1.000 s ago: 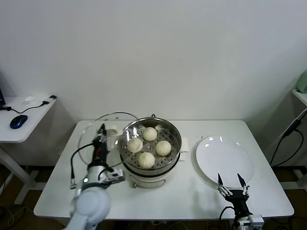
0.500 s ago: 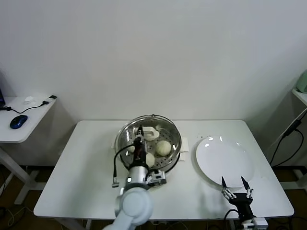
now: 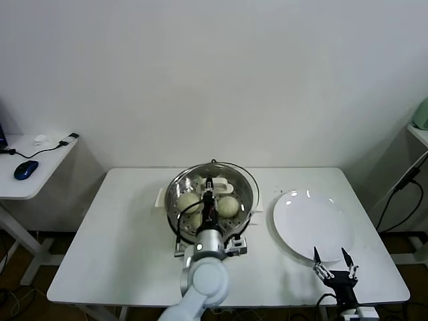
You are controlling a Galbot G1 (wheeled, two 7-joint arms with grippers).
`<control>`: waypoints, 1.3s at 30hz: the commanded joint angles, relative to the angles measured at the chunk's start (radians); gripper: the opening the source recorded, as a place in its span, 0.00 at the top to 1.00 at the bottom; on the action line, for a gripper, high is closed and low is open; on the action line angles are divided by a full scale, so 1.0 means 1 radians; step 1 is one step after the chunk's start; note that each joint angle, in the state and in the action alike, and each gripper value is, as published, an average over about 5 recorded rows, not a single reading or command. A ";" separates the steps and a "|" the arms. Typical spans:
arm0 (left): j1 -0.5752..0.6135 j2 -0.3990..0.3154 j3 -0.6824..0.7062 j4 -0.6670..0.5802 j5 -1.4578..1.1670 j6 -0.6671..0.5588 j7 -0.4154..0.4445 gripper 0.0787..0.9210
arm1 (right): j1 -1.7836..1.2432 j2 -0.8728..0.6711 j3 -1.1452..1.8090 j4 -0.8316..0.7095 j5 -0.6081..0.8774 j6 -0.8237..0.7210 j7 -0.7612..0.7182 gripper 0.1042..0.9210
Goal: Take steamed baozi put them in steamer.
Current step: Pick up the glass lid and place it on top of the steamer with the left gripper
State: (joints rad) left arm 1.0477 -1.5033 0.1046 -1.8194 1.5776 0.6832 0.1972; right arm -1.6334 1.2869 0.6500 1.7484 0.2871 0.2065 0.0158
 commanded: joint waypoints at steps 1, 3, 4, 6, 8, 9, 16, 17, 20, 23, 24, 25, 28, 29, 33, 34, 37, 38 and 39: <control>-0.007 -0.004 -0.014 0.041 0.029 0.002 -0.011 0.93 | -0.003 0.001 0.002 -0.005 0.004 0.010 0.002 0.12; -0.006 -0.002 -0.023 0.042 0.027 0.002 -0.014 0.93 | -0.003 0.002 0.002 -0.008 0.004 0.013 0.002 0.12; -0.006 -0.001 -0.026 0.044 0.026 0.003 -0.016 0.93 | -0.003 0.002 0.002 -0.009 0.004 0.014 0.002 0.12; -0.007 -0.001 -0.031 0.049 0.023 0.003 -0.019 0.93 | -0.002 0.002 0.002 -0.012 0.003 0.017 0.001 0.12; -0.005 -0.001 -0.031 0.052 0.021 0.002 -0.022 0.93 | -0.002 0.002 0.002 -0.014 0.003 0.019 0.001 0.12; -0.003 -0.001 -0.031 0.052 0.021 0.002 -0.024 0.93 | -0.003 0.002 0.002 -0.014 0.002 0.020 0.000 0.12; 0.005 0.003 -0.026 0.033 0.019 -0.006 -0.015 0.93 | -0.004 0.001 0.002 -0.015 0.002 0.030 -0.004 0.12; 0.003 0.004 -0.025 0.030 0.018 -0.009 -0.013 0.93 | -0.004 0.001 0.002 -0.015 0.002 0.030 -0.004 0.12; 0.000 0.009 -0.024 0.024 0.021 -0.018 -0.001 0.93 | -0.002 0.001 0.001 -0.015 0.000 0.028 -0.006 0.12; 0.001 0.015 -0.023 0.016 0.024 -0.023 0.013 0.88 | 0.000 0.000 0.000 -0.013 -0.002 0.024 -0.010 0.12; 0.002 0.018 -0.023 0.012 0.024 -0.024 0.017 0.85 | 0.000 -0.001 0.001 -0.013 -0.002 0.023 -0.012 0.12; 0.003 0.020 -0.022 0.009 0.024 -0.025 0.022 0.80 | 0.001 -0.001 0.001 -0.012 -0.002 0.021 -0.014 0.12; 0.003 0.025 -0.023 0.007 0.025 -0.027 0.032 0.70 | 0.004 -0.002 0.001 -0.012 -0.005 0.019 -0.018 0.12; 0.003 0.026 -0.024 0.007 0.025 -0.027 0.034 0.67 | 0.004 -0.002 0.001 -0.012 -0.005 0.019 -0.019 0.12; 0.007 0.032 -0.025 -0.014 0.017 -0.029 0.040 0.54 | 0.006 0.000 0.001 -0.013 -0.013 0.017 -0.020 0.12; 0.008 0.035 -0.024 -0.024 0.012 -0.029 0.040 0.50 | 0.007 0.000 0.001 -0.013 -0.015 0.017 -0.020 0.12; 0.015 0.048 -0.017 -0.064 -0.014 -0.033 0.042 0.39 | 0.009 0.000 0.002 -0.013 -0.019 0.015 -0.021 0.12; 0.019 0.055 -0.014 -0.083 -0.028 -0.035 0.041 0.36 | 0.009 0.000 0.002 -0.013 -0.020 0.013 -0.021 0.12; 0.023 0.061 -0.011 -0.098 -0.042 -0.038 0.040 0.33 | 0.009 0.000 0.002 -0.012 -0.020 0.012 -0.021 0.12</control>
State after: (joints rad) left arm 1.0588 -1.4662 0.0858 -1.8373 1.5916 0.6536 0.2196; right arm -1.6253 1.2864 0.6512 1.7344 0.2731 0.2219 -0.0033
